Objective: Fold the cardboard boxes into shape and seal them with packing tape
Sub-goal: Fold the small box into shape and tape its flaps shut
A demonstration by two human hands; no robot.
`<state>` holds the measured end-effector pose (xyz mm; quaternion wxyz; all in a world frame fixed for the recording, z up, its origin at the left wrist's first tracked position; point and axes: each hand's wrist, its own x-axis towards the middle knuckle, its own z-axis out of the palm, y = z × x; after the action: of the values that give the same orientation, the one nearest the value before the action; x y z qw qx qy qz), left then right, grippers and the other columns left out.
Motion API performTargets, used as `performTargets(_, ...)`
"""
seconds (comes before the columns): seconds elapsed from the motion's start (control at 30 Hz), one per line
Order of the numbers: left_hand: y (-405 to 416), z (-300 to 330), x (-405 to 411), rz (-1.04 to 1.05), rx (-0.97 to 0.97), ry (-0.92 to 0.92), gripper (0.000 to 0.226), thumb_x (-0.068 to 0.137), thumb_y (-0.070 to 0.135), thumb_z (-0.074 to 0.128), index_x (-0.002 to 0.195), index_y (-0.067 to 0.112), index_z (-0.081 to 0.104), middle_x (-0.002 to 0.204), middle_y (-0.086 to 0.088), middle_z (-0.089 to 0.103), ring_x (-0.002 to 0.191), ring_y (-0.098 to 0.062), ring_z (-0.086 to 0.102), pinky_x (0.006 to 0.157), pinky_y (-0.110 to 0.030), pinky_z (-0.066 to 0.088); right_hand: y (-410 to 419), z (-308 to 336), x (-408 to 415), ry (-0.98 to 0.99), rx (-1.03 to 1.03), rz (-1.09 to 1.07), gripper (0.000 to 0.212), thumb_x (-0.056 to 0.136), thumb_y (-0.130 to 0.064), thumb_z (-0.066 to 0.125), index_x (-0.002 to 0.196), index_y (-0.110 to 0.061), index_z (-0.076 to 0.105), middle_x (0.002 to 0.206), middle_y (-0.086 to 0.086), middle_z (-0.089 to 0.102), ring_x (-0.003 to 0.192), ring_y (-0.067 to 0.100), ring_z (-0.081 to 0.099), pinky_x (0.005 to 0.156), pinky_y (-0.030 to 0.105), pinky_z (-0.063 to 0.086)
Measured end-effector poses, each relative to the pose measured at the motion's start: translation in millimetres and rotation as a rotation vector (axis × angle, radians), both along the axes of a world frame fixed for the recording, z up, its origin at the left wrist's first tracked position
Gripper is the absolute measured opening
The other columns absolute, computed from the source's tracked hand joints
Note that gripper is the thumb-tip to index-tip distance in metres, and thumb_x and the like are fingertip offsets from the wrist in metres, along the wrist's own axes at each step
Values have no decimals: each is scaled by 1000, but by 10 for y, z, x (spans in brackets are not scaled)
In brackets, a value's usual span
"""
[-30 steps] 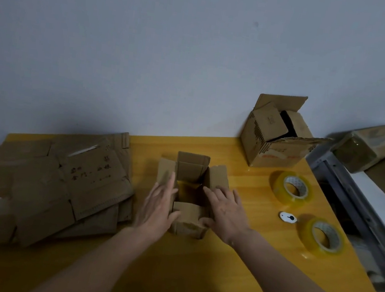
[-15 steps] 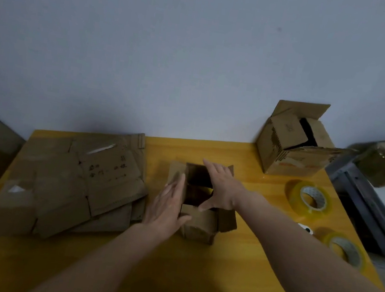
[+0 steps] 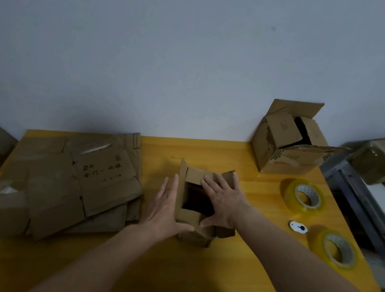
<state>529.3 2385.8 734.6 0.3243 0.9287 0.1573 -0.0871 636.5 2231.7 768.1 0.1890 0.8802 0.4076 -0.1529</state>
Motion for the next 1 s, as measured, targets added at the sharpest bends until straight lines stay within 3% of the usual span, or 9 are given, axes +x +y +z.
performTargets(0.2, -12, 47, 31, -169, -90, 5, 126, 72, 47, 78, 140, 47, -29, 152, 25, -18, 137, 1, -24, 115, -39, 6, -127, -6, 13, 43, 21, -67, 111, 73, -81, 46, 152, -25, -8, 160, -3, -14, 145, 28, -17, 110, 64, -10)
performTargets(0.33, -59, 29, 54, -274, -32, 51, 109, 85, 51, 62, 145, 35, -28, 154, 15, -27, 145, -17, -20, 118, -43, 1, -228, 16, -24, 58, 370, -79, 102, 79, -65, 59, 152, -28, -1, 158, -4, -20, 144, 24, -22, 117, 53, 0)
performTargets(0.4, -98, 21, 63, -257, -70, 110, 106, 86, 50, 61, 141, 43, -30, 151, 12, -36, 146, -22, -14, 119, -48, 7, -282, 23, -96, 77, 809, -290, 85, 87, -53, 56, 152, -28, 7, 160, -8, -10, 146, 16, -13, 119, 41, 6)
performTargets(0.47, -144, 20, 70, -247, -101, 159, 109, 83, 51, 65, 132, 53, -33, 148, 9, -41, 146, -23, -13, 118, -50, 11, -305, 55, -177, 189, 1215, -728, 60, 99, -40, 42, 151, -22, 19, 159, -2, 12, 146, 16, 9, 119, 36, 17)
performTargets(0.53, -189, 15, 74, -251, -102, 193, 114, 77, 52, 70, 129, 57, -32, 147, 7, -43, 146, -26, -13, 118, -53, 13, -323, 56, -232, 419, 1408, -1146, 41, 104, -30, 30, 140, -14, 42, 147, 11, 40, 130, 23, 41, 106, 36, 37)
performTargets(0.63, -212, -17, 77, -274, -86, 240, 120, 73, 55, 73, 133, 56, -31, 147, 4, -44, 146, -29, -13, 117, -55, 15, -363, 15, -370, 648, 1386, -1192, 36, 105, -27, 29, 124, -15, 57, 129, 10, 56, 112, 21, 55, 94, 38, 48)
performTargets(0.83, -213, -45, 77, -325, -100, 284, 123, 65, 63, 75, 144, 51, -18, 152, 4, -36, 147, -27, -10, 118, -52, 15, -306, -149, -379, 749, 1121, -960, 53, 103, -16, 33, 152, -25, 15, 154, 5, 26, 138, 22, 31, 114, 39, 30)
performTargets(0.93, -223, -32, 123, -316, -142, 227, 103, 73, 68, 65, 149, 43, 1, 159, 9, -6, 145, -20, 11, 115, -42, 23, -285, -254, -391, 745, 1054, -906, 63, 101, -9, 38, 153, -26, 6, 155, 5, 18, 141, 21, 24, 117, 40, 23)
performTargets(1.0, -233, -28, 188, -261, -137, 141, 70, 89, 56, 53, 146, 38, 18, 153, 5, 19, 139, -19, 26, 111, -38, 29, -292, -320, -387, 724, 1027, -894, 65, 100, -9, 39, 152, -27, 5, 156, 4, 14, 142, 19, 21, 118, 35, 19)
